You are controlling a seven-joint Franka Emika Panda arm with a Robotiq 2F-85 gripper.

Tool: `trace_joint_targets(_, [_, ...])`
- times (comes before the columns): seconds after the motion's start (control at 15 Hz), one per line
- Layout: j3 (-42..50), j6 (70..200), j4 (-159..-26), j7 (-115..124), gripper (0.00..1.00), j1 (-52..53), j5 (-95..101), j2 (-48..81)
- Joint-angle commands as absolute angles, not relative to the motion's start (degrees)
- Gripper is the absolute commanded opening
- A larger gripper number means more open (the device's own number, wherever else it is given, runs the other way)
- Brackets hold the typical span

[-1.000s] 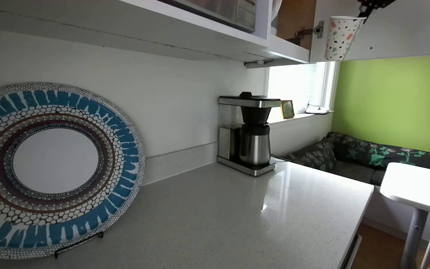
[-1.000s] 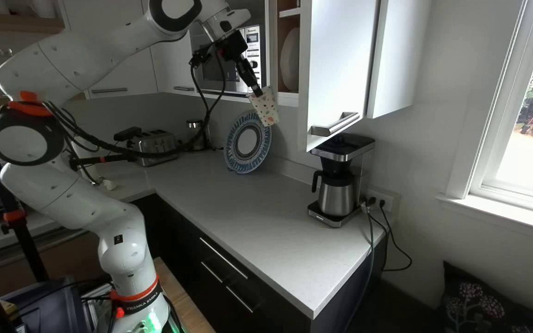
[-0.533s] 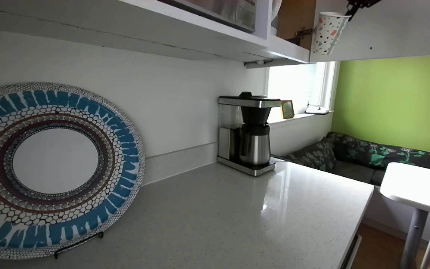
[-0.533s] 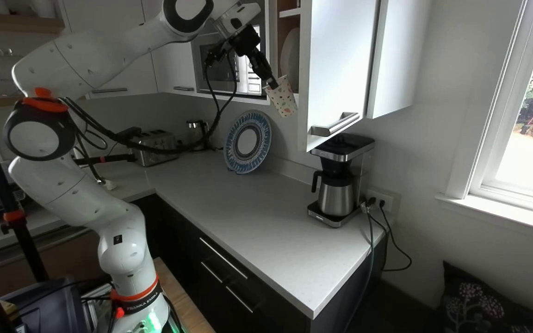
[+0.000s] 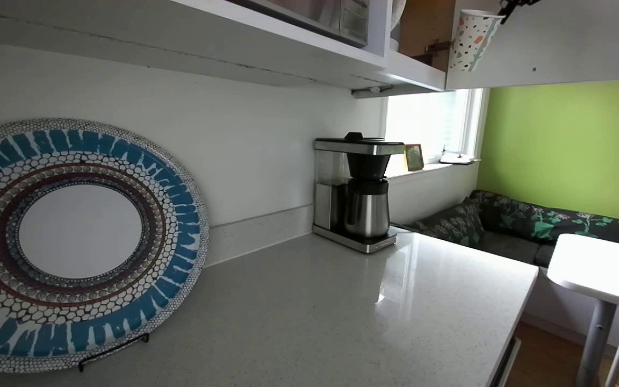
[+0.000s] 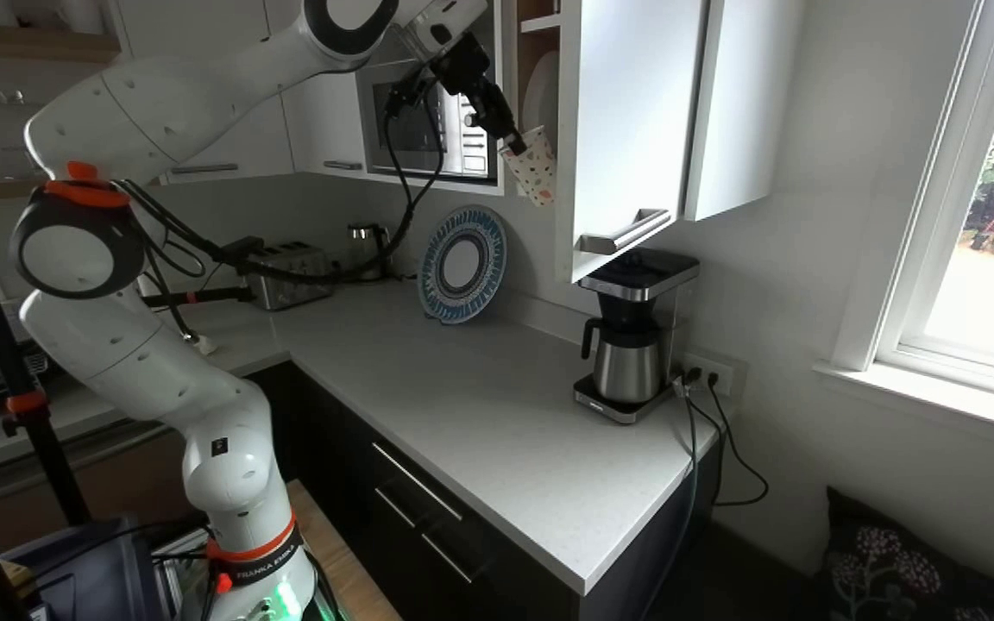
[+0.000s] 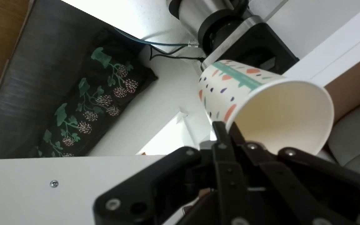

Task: Put the white plate into the cupboard

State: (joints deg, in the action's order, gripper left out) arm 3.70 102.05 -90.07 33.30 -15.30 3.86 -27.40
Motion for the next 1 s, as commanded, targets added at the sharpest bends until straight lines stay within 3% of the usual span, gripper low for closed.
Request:
trace_joint_targets(0.0, [5.55, 102.83, -82.76, 38.42, 0.01, -15.54, 1.13, -22.1])
trace_joint_targets(0.93, [6.96, 106.56, -61.4, 52.06, 0.01, -14.29, -10.15, -2.89])
